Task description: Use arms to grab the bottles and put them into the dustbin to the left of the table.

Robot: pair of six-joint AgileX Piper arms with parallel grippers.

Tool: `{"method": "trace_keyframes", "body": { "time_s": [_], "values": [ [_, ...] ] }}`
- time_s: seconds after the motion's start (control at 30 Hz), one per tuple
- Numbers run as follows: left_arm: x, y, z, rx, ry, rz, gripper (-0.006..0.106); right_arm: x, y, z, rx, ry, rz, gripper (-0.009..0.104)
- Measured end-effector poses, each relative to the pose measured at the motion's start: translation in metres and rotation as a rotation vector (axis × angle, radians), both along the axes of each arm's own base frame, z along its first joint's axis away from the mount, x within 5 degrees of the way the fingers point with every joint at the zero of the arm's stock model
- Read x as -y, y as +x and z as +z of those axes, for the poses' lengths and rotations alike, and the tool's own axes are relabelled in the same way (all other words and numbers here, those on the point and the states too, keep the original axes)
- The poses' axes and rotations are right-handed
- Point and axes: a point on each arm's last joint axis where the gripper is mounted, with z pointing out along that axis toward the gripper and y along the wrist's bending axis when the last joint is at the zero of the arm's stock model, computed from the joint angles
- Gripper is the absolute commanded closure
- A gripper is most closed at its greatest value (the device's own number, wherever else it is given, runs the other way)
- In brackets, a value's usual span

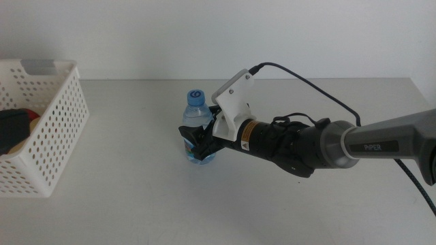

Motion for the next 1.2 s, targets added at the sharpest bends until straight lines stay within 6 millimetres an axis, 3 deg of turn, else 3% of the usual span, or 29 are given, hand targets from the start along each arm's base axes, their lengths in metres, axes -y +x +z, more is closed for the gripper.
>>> {"method": "trace_keyframes", "body": {
  "time_s": [0.17, 0.27, 0.3, 0.4, 0.47, 0.67, 0.83, 1.2],
  "values": [
    [0.000, 0.000, 0.000, 0.000, 0.000, 0.000, 0.018, -0.006, -0.002, -0.003, 0.006, 0.007, 0.019, 0.096],
    [0.000, 0.000, 0.000, 0.000, 0.000, 0.000, 0.018, -0.006, -0.002, -0.003, 0.006, 0.010, 0.020, 0.087],
    [0.000, 0.000, 0.000, 0.000, 0.000, 0.000, 0.018, -0.007, -0.002, -0.003, 0.003, 0.013, 0.019, 0.039],
    [0.000, 0.000, 0.000, 0.000, 0.000, 0.000, 0.018, -0.007, -0.002, -0.003, 0.001, 0.016, 0.018, 0.018],
    [0.000, 0.000, 0.000, 0.000, 0.000, 0.000, 0.018, -0.006, -0.003, -0.002, 0.005, 0.024, 0.021, 0.011],
    [0.000, 0.000, 0.000, 0.000, 0.000, 0.000, 0.018, 0.004, -0.017, 0.001, -0.024, 0.010, 0.012, 0.008],
    [0.000, 0.000, 0.000, 0.000, 0.000, 0.000, 0.018, 0.024, -0.035, 0.012, -0.038, 0.001, -0.005, 0.011],
    [0.000, 0.000, 0.000, 0.000, 0.000, 0.000, 0.018, 0.080, -0.088, 0.077, -0.044, 0.007, -0.110, 0.011]
  ]
}}
